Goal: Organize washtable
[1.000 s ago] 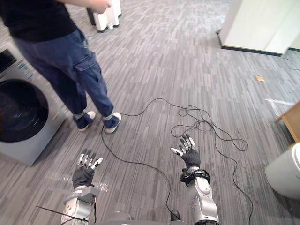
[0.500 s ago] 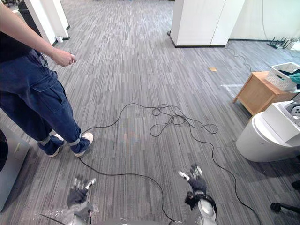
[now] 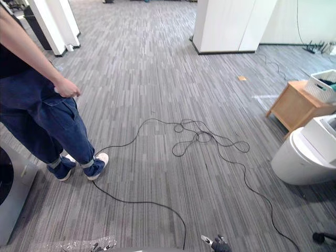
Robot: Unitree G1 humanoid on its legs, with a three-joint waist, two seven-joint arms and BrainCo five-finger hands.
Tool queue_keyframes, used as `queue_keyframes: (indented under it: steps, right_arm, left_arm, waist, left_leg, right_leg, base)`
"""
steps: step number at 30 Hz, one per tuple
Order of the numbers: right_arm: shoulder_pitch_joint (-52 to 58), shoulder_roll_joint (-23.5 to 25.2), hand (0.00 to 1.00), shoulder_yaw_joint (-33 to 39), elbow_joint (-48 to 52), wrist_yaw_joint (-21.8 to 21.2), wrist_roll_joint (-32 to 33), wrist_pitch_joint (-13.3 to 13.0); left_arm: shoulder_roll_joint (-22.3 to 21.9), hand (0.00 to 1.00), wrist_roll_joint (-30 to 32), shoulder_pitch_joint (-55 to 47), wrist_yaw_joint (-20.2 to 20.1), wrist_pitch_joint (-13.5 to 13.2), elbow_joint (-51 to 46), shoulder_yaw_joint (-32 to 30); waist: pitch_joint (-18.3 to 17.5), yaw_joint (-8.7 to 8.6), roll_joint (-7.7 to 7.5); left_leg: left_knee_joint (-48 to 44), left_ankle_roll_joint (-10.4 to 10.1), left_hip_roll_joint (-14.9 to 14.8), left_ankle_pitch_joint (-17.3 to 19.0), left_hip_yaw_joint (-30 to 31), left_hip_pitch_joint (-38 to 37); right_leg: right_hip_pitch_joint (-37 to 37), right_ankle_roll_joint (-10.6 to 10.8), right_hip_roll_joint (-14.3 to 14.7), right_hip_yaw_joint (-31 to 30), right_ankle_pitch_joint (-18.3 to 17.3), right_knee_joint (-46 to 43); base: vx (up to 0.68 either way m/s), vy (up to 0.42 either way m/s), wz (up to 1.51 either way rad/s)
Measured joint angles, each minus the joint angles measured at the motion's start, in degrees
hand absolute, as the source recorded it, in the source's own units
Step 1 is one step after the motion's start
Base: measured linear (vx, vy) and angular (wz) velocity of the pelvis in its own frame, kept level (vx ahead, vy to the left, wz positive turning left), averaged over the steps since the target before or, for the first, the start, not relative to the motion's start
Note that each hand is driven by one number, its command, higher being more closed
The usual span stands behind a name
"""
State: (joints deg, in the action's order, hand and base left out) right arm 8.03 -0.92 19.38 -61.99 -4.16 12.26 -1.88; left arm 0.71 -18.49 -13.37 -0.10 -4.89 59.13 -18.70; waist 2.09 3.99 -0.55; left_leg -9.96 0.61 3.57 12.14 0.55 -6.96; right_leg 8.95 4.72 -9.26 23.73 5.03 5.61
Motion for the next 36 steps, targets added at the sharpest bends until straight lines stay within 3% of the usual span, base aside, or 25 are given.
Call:
queue_keyframes:
  steps: [6,8,9,19,28,32,34,36]
  right_arm:
    - [-1.56,0.8,0.0,0.28,-3.44,-1.06,1.16,0.95]
    - [-1.81,0.71,0.0,0.32,-3.69,-1.07,1.13,1.08]
    - [-3.22,-0.21,0.0,0.13,-4.36,-1.04,-0.98,1.13]
    - [-3.21,-0.26,0.0,-0.32,-4.37,-0.69,-0.98,0.68]
    - [-6.9,-2.1,0.0,-10.99,-4.63,1.61,-2.15,-0.4]
    - [-10.2,-1.11,0.0,-11.54,-4.63,1.64,-2.16,-0.58]
    - [-11.43,-0.64,0.0,-11.37,-4.56,1.68,-2.16,-0.94]
    - [-11.22,-0.98,0.0,-10.77,-4.53,1.76,-2.12,-1.47]
  left_arm:
    - [2.42,0.0,2.69,0.89,0.07,0.19,2.15,0.13]
    - [2.58,0.0,3.54,1.02,0.14,0.42,2.26,0.31]
    - [2.87,0.0,3.62,1.35,0.05,0.7,2.24,3.03]
    - [2.87,0.0,3.62,1.29,0.17,0.3,2.24,3.24]
    - [4.4,0.0,7.06,1.29,1.83,-2.23,0.89,9.76]
    - [5.02,0.0,7.41,1.65,1.82,-2.41,-0.2,12.13]
    - [5.2,0.0,7.76,1.76,1.74,-2.42,-0.72,12.35]
    - [5.04,0.0,7.89,2.35,1.76,-2.32,-0.8,12.85]
  waist:
    - [0.03,0.09,-2.1]
    - [0.03,0.06,-2.09]
    - [1.43,0.0,-0.94]
    - [1.53,-0.03,-0.91]
    - [2.3,-0.01,-0.84]
    - [3.07,0.14,-0.69]
    - [4.36,0.14,-1.25]
    - [6.05,0.28,-0.68]
  left_leg:
    - [1.26,1.87,1.54,-1.11,0.8,-0.08]
    - [1.97,2.44,1.65,-1.47,0.75,-0.26]
    - [7.98,2.46,1.18,-4.07,0.49,-2.79]
    - [8.0,2.45,1.15,-4.07,0.15,-2.68]
    - [7.8,2.45,1.26,-4.18,-0.45,0.02]
    - [6.26,2.45,1.56,-4.16,0.89,1.18]
    - [2.97,2.88,2.0,-3.55,2.04,2.61]
    - [-0.52,4.31,1.08,-0.1,2.73,3.0]
  right_leg:
    - [-0.02,-0.12,-1.38,-0.46,0.08,0.0]
    - [-0.22,-0.24,-1.45,-0.73,0.16,0.0]
    - [-1.16,0.91,-0.79,-2.45,0.78,0.03]
    - [-1.46,0.92,-0.76,-2.78,0.78,0.02]
    - [-4.26,1.27,-0.74,-3.5,1.04,0.0]
    - [-4.1,1.27,-0.94,-2.35,1.04,-0.02]
    - [-4.63,1.32,-2.08,-0.57,-0.91,-3.68]
    - [-7.25,2.04,-3.68,-0.04,-6.27,-14.27]
  base:
    - [-0.06,0.021,0.11]
    - [-0.08,-0.018,0.0]
    - [0.0,0.0,0.0]
    - [0.0,0.0,-0.01]
    - [-0.02,-0.039,-0.04]
    - [0.01,-0.044,0.16]
    - [0.0,-0.039,0.48]
    - [-0.01,-0.003,0.44]
